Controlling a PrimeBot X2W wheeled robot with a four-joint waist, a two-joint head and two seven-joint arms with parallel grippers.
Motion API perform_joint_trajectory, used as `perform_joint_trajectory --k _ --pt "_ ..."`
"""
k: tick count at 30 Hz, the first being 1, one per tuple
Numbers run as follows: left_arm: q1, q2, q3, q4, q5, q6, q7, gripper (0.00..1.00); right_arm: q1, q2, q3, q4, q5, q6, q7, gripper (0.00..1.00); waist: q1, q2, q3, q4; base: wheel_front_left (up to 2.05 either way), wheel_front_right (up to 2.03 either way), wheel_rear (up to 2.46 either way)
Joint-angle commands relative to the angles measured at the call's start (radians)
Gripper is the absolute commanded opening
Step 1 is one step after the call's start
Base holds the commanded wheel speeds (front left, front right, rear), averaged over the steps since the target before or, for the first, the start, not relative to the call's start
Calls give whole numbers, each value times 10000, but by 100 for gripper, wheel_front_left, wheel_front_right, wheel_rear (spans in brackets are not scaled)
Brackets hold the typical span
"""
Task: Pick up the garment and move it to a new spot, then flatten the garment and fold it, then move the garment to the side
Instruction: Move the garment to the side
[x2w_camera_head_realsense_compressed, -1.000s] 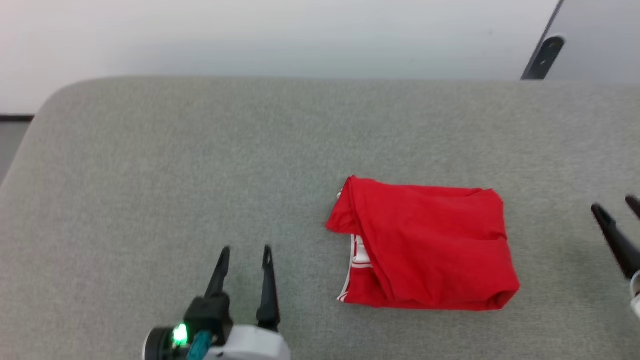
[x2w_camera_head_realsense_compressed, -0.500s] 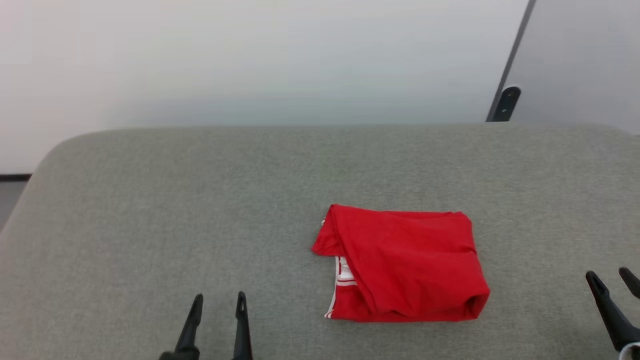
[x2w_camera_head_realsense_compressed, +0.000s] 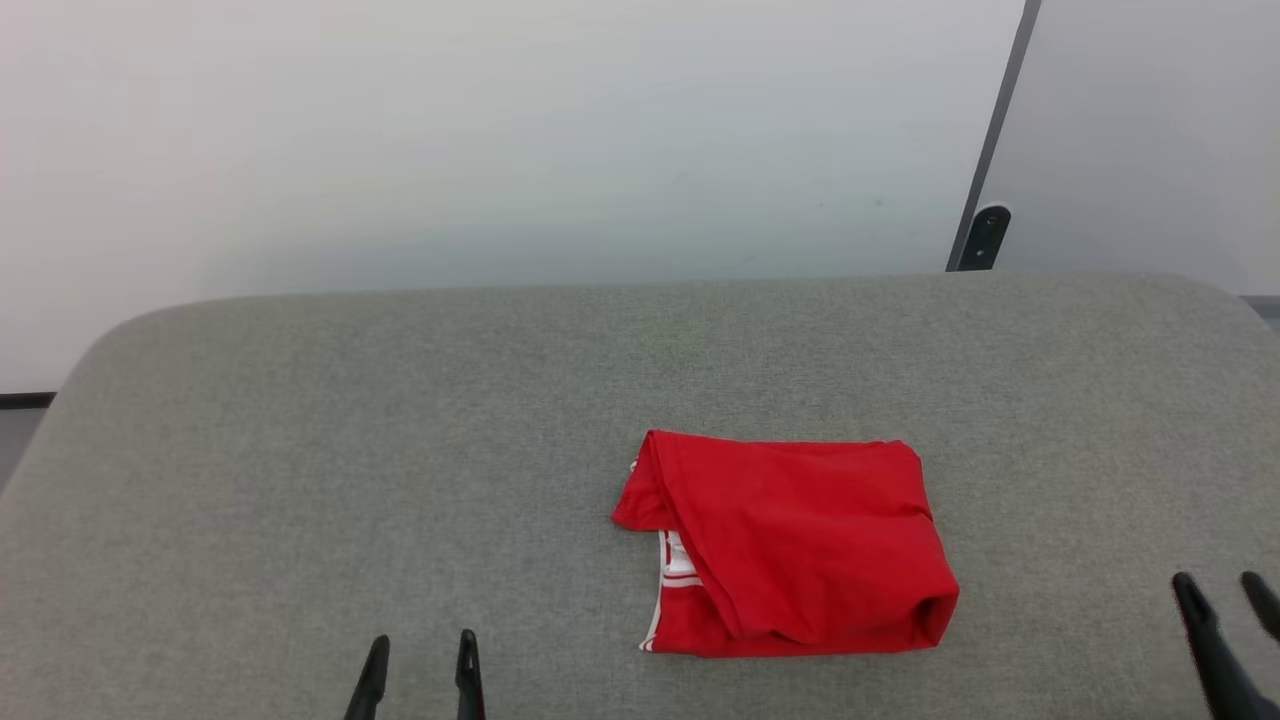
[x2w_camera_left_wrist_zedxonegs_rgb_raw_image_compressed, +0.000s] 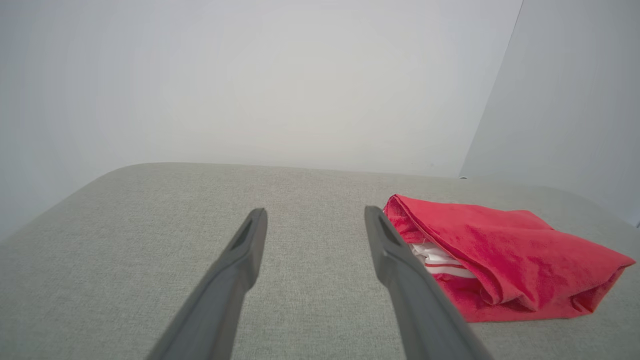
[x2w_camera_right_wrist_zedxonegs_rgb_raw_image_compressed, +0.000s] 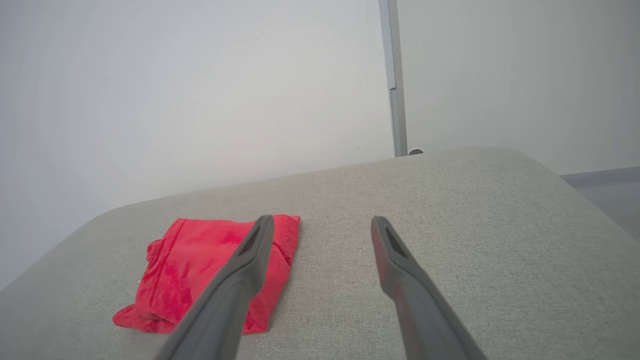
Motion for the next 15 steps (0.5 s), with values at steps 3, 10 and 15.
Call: perform_joint_trajectory --k 3,10,15 --pt "123 52 -61 -151 44 43 47 100 272 536 -261 -393 -337 -5 292 100 0 0 -55 63 0 0 0" --pt "50 80 -144 -222 91 75 108 100 407 1169 -480 -899 -781 -5 728 100 0 0 -37 106 0 0 0" --pt "73 76 -217 -281 101 129 142 100 486 1366 -582 -1022 -830 -5 875 100 0 0 -8 153 0 0 0"
